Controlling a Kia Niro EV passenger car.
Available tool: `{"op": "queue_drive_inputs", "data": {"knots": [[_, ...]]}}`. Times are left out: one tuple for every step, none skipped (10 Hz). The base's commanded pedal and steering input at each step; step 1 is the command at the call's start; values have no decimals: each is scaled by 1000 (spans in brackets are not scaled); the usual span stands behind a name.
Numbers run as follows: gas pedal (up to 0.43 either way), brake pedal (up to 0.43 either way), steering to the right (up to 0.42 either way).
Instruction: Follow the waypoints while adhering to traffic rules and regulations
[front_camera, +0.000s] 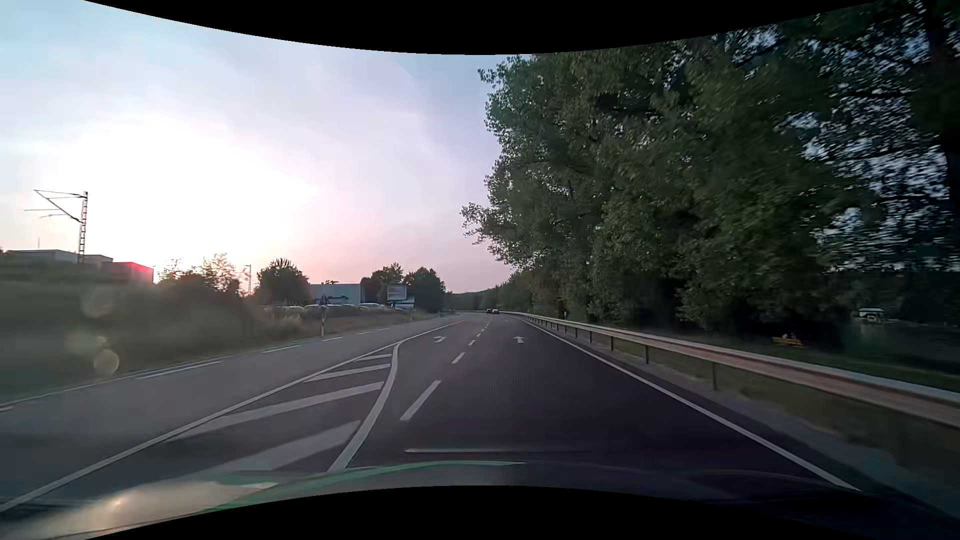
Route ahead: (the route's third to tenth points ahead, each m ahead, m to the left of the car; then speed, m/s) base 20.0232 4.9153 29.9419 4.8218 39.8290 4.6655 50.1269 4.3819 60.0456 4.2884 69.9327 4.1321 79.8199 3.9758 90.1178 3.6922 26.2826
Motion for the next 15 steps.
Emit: {"op": "queue_drive_inputs", "data": {"knots": [[0,0,-3],[0,18,-3],[0,49,-3],[0,152,-3],[0,201,-2],[0,226,-2],[0,250,-1],[0,250,0],[0,262,2],[0,280,3],[0,280,3],[0,280,4],[0,274,5],[0,268,5],[0,268,7]]}}
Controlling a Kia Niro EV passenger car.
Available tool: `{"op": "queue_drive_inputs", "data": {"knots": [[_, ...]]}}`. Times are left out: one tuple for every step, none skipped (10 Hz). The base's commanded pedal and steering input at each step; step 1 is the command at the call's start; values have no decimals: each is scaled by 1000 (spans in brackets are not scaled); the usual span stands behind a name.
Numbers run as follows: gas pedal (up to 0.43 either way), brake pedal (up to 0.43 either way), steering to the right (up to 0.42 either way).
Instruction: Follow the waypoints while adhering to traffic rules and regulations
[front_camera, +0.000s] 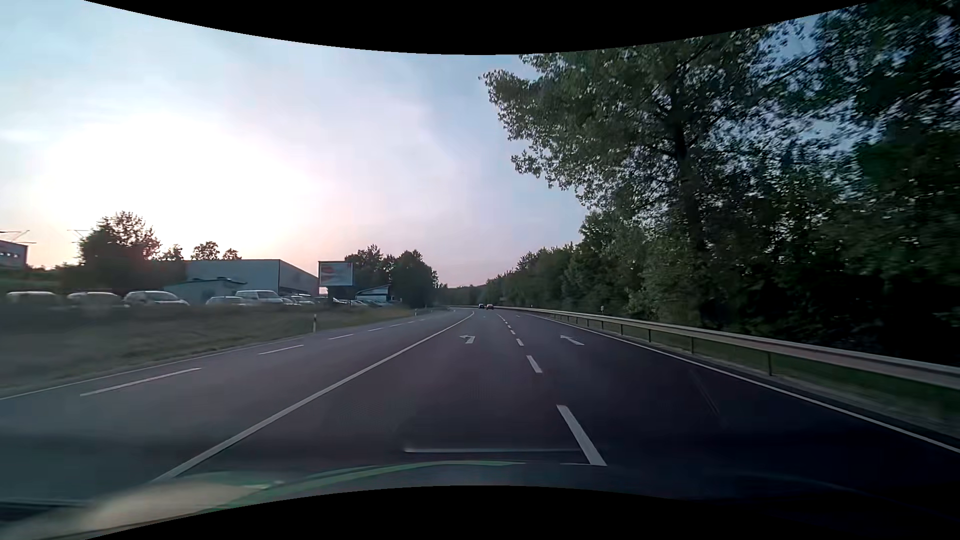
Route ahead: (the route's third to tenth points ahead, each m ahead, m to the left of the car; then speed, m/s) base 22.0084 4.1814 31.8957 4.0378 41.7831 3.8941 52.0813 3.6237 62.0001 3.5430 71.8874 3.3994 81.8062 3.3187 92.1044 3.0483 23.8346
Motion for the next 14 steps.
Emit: {"op": "queue_drive_inputs", "data": {"knots": [[0,268,7],[0,268,8],[0,268,8],[0,268,8],[0,268,8],[0,268,7],[0,268,7],[0,268,7],[0,268,7],[0,268,6],[0,268,6],[0,268,6],[0,262,5],[0,238,5]]}}
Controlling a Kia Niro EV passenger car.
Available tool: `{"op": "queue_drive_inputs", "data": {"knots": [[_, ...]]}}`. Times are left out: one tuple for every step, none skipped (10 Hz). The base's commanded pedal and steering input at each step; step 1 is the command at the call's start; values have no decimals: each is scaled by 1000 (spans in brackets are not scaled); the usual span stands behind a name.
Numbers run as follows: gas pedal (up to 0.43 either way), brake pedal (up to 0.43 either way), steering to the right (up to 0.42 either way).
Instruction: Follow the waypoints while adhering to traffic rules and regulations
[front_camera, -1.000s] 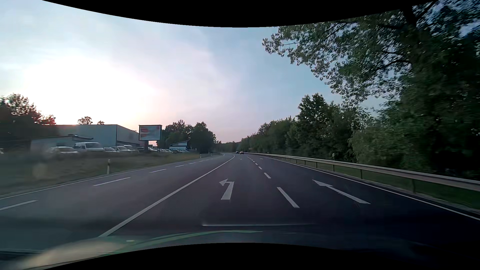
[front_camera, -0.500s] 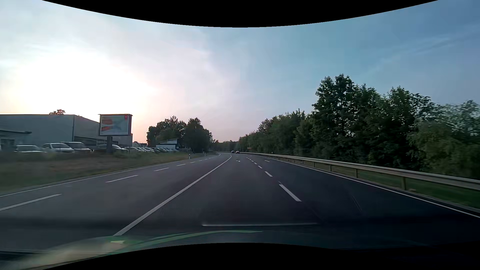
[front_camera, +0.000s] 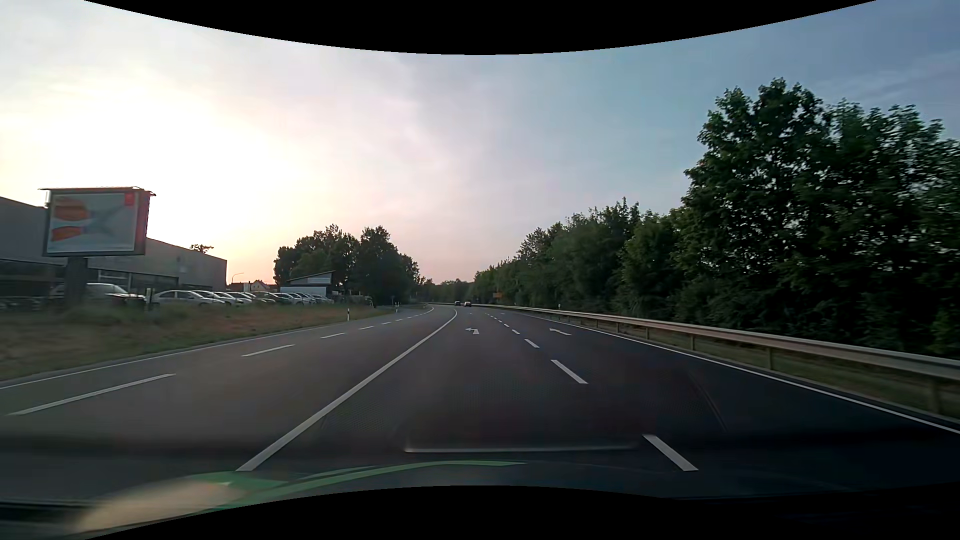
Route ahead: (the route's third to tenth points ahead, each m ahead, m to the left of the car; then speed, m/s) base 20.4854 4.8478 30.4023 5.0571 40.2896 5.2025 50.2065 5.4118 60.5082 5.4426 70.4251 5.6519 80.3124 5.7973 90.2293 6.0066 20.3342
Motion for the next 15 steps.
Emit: {"op": "queue_drive_inputs", "data": {"knots": [[0,244,4],[0,244,3],[0,250,3],[0,250,3],[0,250,2],[0,250,1],[0,250,-1],[0,250,-2],[0,250,-2],[0,256,-2],[0,250,-2],[0,256,-2],[0,256,-2],[0,256,-3],[0,256,-4]]}}
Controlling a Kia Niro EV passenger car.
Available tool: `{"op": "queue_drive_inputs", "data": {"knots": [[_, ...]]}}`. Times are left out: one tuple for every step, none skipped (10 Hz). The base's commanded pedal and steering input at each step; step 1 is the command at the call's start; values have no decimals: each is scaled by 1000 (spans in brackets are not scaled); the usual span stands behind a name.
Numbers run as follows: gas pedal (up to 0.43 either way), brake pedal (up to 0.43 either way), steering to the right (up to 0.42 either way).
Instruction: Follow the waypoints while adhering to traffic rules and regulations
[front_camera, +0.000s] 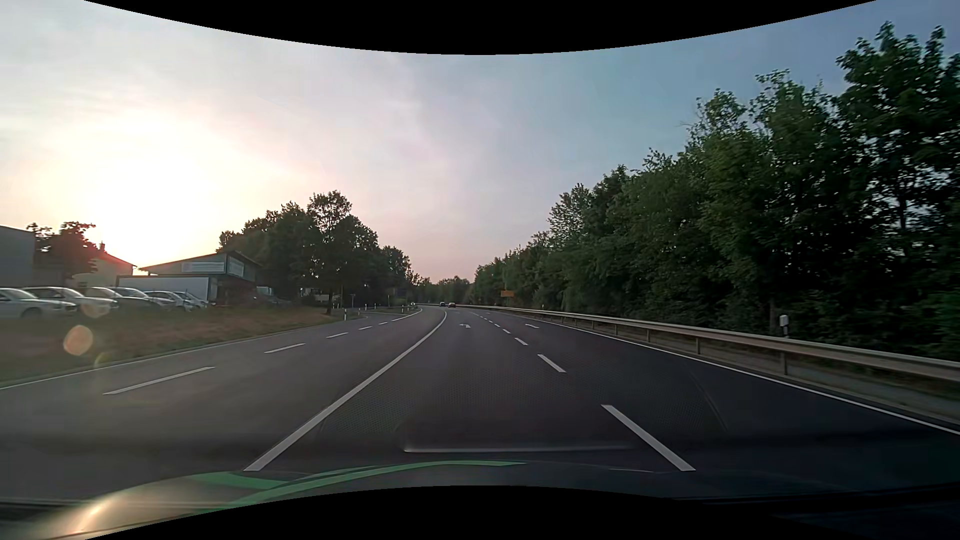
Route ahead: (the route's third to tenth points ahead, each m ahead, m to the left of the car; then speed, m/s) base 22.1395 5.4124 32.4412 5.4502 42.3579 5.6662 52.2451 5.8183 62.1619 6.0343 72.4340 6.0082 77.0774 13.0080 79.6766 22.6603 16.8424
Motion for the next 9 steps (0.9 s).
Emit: {"op": "queue_drive_inputs", "data": {"knots": [[0,256,-4],[0,256,-5],[0,256,-5],[0,256,-5],[0,256,-5],[0,256,-6],[0,256,-7],[0,256,-7],[0,256,-7]]}}
